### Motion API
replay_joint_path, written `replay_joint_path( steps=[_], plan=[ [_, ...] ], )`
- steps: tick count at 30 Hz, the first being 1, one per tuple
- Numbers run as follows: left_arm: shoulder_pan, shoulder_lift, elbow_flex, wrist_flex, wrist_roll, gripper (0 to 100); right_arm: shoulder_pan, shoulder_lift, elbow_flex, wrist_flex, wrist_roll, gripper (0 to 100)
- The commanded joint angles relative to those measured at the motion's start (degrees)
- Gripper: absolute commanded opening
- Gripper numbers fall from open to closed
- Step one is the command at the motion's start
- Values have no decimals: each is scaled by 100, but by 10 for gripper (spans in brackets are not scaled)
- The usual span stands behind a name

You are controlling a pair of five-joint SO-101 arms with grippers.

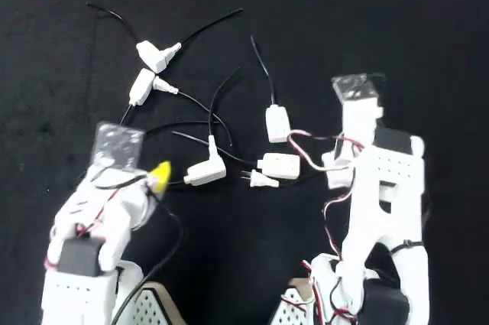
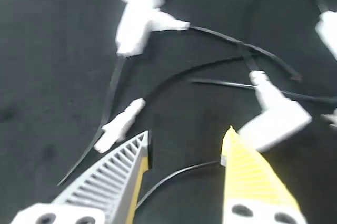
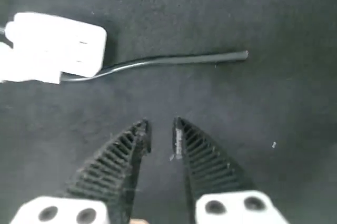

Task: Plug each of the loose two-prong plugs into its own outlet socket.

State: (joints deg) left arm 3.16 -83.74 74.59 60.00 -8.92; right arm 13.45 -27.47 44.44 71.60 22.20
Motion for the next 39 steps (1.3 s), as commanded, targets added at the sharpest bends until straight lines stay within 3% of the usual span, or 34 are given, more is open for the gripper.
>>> replay_joint_path(
  steps=[1,8,11,18,23,29,39],
  plan=[
    [831,1125,-532,-791,343,228,141,-13,752,-1266,615,74],
    [1895,2681,-1165,-2453,1574,228,782,-13,1226,-2092,229,74],
    [1930,3895,-2123,-2514,2804,228,1160,-4,1226,-2242,-62,74],
    [2510,7007,-4057,-2514,4264,228,1275,22,1253,-2259,-141,74],
    [2888,8492,-5165,-2523,4703,228,1723,-22,1200,-2251,-193,74],
    [3002,9538,-6114,-2523,5802,228,2303,-22,1182,-2251,-211,74],
    [2800,10488,-7389,-2514,5855,228,2514,-22,1235,-2338,-202,74]
  ],
)
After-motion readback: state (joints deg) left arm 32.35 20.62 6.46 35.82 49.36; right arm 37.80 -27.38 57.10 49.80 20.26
